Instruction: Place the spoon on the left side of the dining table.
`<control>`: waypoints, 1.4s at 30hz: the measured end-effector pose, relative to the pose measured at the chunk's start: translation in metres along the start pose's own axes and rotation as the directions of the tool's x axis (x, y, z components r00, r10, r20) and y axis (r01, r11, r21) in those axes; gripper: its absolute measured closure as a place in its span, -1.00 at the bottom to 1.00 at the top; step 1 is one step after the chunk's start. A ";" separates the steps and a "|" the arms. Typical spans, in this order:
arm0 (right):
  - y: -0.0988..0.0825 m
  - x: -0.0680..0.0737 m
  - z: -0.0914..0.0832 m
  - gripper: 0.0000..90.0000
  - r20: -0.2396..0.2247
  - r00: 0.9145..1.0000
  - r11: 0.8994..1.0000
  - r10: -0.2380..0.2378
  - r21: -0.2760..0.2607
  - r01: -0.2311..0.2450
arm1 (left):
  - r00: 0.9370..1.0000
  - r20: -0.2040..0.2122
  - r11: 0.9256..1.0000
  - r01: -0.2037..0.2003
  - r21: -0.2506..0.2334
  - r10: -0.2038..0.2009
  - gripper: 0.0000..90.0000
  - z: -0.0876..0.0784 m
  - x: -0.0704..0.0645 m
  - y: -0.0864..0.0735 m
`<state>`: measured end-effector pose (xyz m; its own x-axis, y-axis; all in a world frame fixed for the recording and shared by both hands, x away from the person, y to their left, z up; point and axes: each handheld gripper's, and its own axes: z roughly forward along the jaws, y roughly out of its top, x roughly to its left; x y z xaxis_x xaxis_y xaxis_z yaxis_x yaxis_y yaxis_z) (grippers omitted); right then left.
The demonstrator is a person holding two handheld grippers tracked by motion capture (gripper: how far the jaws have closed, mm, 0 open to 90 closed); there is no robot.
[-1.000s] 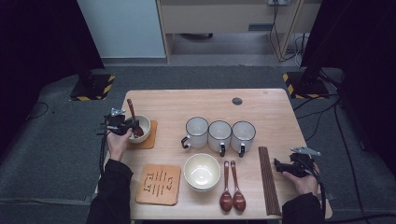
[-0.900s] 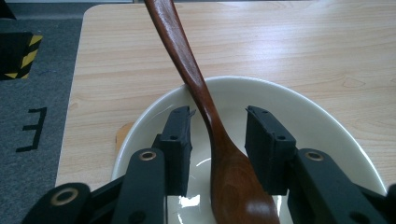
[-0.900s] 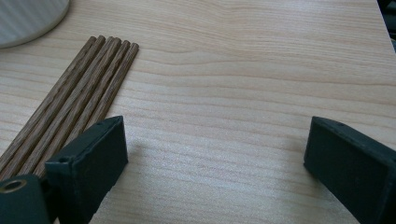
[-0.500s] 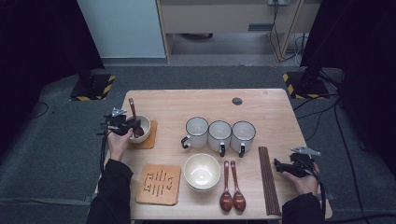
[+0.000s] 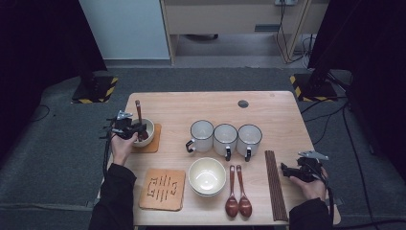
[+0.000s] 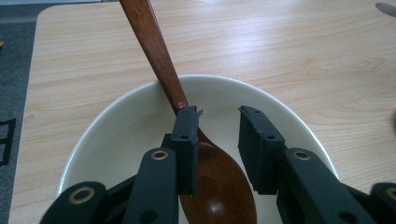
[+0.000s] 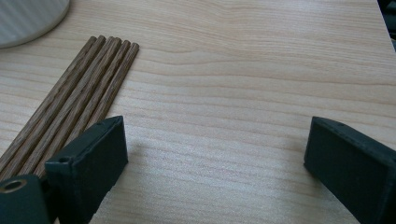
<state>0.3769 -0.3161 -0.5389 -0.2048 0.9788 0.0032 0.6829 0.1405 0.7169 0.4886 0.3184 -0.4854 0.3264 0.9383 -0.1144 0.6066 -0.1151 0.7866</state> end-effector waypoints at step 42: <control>0.000 0.000 0.000 -0.87 -0.001 1.000 1.000 0.001 0.000 -0.001 | 0.999 -0.046 0.997 -0.029 -0.075 0.026 0.32 -0.025 -0.024 0.012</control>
<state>0.3767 -0.3159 -0.5389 -0.2047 0.9788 0.0042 0.6832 0.1398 0.7168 0.4698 0.3031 -0.4580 0.3079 0.9491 -0.0660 0.5409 -0.1176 0.8329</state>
